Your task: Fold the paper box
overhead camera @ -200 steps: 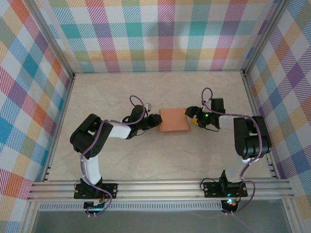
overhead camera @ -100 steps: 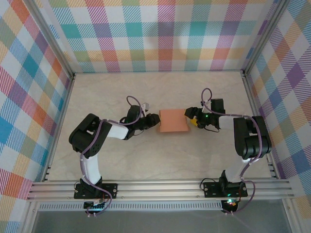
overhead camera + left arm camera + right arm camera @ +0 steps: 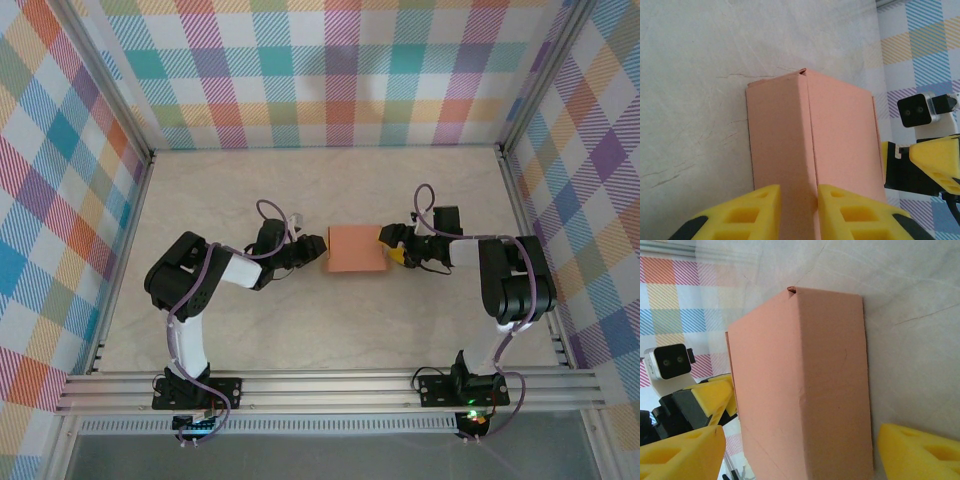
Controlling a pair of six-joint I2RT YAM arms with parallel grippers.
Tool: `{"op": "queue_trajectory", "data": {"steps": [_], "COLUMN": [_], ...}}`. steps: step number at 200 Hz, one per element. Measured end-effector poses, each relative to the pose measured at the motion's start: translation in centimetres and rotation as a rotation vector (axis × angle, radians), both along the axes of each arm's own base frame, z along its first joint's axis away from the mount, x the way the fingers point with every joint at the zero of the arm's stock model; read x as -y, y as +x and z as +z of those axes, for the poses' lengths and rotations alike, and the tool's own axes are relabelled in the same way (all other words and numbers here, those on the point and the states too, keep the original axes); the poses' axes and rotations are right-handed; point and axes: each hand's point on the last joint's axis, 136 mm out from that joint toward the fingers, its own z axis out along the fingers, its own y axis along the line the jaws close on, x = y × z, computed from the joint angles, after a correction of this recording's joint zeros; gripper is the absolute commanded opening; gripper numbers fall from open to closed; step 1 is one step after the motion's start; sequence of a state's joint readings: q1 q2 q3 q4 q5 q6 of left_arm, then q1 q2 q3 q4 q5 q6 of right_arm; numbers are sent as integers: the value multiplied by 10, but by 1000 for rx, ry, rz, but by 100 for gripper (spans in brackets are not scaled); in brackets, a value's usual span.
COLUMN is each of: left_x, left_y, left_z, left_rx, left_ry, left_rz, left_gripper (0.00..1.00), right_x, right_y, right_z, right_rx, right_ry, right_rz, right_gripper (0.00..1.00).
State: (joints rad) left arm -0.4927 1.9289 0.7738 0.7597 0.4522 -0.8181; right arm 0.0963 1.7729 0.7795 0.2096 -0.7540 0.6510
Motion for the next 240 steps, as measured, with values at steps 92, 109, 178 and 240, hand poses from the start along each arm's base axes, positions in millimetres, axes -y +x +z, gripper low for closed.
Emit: {"op": "queue_trajectory", "data": {"steps": [92,109,178,240], "left_x": [-9,-9,-9,-10], "left_y": [1,1,1,1], "left_z": [-3,-3,-3,-4], "left_rx": [4,6,6,4], "left_ry": [1,0,0,2], "left_rz": [17,17,17,20], "left_gripper": [25,25,26,30], "right_x": [-1,-1,-17,-29], "right_y": [0,0,-2,3], "right_z": [0,0,0,7], "right_rx": [-12,-19,-51,-53], "right_ry": [25,44,120,175], "right_rz": [3,5,56,80], "right_gripper": [79,77,62,47]}}
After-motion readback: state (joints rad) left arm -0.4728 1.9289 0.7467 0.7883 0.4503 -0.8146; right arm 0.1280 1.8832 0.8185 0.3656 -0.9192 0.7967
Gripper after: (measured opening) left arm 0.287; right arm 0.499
